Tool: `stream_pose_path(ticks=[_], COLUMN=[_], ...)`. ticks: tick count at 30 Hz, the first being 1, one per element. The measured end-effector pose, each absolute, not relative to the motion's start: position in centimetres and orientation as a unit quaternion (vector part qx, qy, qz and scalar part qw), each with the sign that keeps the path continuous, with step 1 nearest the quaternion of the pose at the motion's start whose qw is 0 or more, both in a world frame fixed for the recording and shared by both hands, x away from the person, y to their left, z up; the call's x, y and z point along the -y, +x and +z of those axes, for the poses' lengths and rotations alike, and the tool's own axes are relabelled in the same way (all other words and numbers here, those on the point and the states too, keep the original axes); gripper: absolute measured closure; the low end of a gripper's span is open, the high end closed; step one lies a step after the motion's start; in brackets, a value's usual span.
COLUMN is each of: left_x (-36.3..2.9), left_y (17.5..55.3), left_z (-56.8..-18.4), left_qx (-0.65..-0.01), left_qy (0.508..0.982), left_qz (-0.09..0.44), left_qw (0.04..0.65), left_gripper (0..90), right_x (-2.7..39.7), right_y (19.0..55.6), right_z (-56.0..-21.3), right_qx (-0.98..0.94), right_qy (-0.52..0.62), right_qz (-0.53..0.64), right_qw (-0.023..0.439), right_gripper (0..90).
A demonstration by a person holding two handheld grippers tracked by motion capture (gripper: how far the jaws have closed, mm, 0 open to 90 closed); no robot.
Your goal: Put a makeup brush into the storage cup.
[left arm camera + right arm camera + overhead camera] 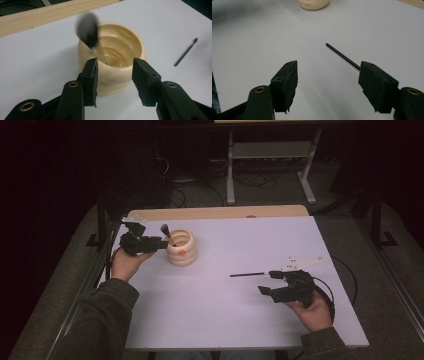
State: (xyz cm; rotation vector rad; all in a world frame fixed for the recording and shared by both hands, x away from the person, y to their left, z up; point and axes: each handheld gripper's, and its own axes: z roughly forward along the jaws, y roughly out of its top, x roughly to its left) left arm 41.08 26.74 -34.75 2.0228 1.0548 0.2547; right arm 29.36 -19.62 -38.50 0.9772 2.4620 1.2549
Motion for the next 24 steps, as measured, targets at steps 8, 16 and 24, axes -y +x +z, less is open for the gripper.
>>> stream_pose_path(ticks=[8, 16, 24], left_x=[-26.4, -25.8, -25.2], left_y=[40.4, 39.9, 39.1], left_z=[-35.1, -34.9, -34.5], left_qx=[-0.403, -0.388, -0.375], left_qy=[0.807, 0.818, 0.82], left_qz=[0.089, 0.092, 0.094], left_qw=[0.422, 0.415, 0.422], left_gripper=[55.7, 55.2, 53.6], right_x=[20.2, 20.9, 21.6], right_y=[29.6, 29.6, 29.5], right_z=[-38.7, -38.6, -38.7], right_qx=[-0.832, -0.831, -0.833], right_qy=[0.342, 0.344, 0.349], right_qz=[0.422, 0.422, 0.414], right_qw=[0.107, 0.112, 0.112], right_gripper=[30.7, 29.3, 29.3])
